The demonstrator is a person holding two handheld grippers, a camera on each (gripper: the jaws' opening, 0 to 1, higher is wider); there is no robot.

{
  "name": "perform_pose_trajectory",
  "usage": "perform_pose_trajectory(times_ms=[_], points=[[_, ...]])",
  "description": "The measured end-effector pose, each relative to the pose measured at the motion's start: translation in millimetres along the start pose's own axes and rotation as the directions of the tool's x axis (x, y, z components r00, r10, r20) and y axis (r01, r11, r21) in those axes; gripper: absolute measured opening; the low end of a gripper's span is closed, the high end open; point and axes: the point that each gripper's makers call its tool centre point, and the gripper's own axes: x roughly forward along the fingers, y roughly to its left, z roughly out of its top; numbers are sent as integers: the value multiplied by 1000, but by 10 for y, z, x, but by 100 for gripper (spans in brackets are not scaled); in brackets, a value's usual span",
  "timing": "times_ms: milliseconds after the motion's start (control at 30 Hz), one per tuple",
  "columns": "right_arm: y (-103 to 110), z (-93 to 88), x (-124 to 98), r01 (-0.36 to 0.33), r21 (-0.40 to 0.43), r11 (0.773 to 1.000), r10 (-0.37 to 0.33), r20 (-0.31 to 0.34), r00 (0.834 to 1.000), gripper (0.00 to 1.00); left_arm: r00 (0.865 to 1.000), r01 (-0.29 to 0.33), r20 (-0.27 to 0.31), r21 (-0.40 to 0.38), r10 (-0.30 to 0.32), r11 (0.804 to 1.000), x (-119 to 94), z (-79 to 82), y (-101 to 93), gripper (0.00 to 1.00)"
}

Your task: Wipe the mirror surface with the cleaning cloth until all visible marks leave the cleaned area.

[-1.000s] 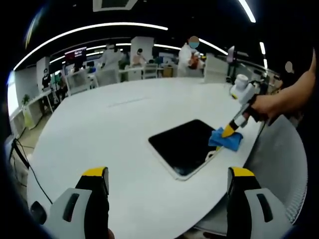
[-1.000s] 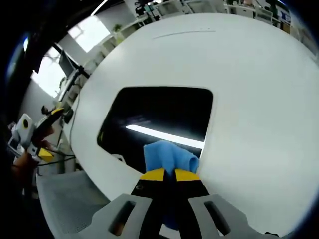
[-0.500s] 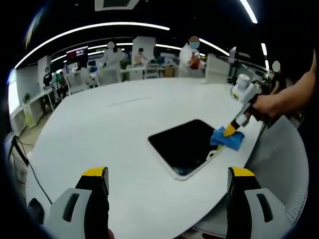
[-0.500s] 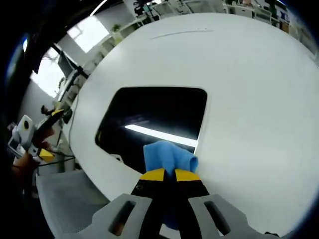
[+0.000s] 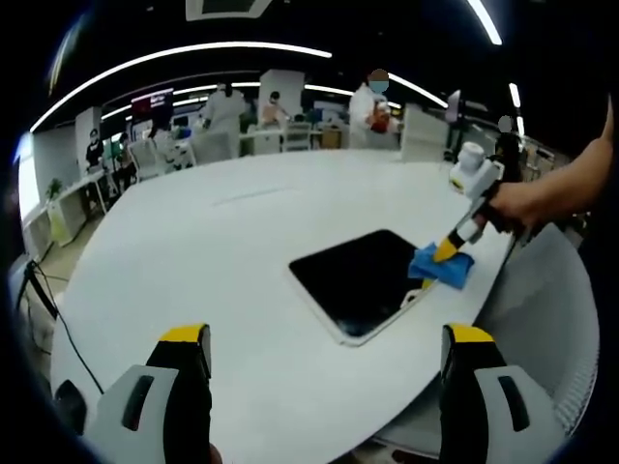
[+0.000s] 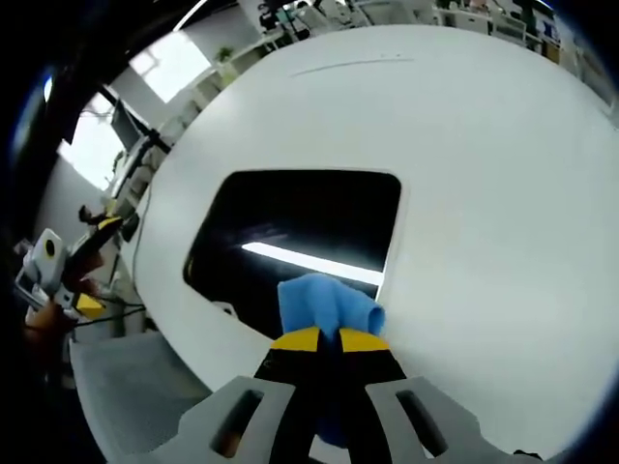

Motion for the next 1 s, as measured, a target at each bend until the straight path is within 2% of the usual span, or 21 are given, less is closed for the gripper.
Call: perform_pose_trajectory(times_ms=[633,1000], points=[[-75,175,59,3,21,1000,-3,15,1000,0,1000,2,-1,-19,-2,1000,23,-10,28,99],[-147,427,148,12,18,1000,-12,25,1000,0,1000,-4,-9,-27,4,1000,23,-24,68,99]])
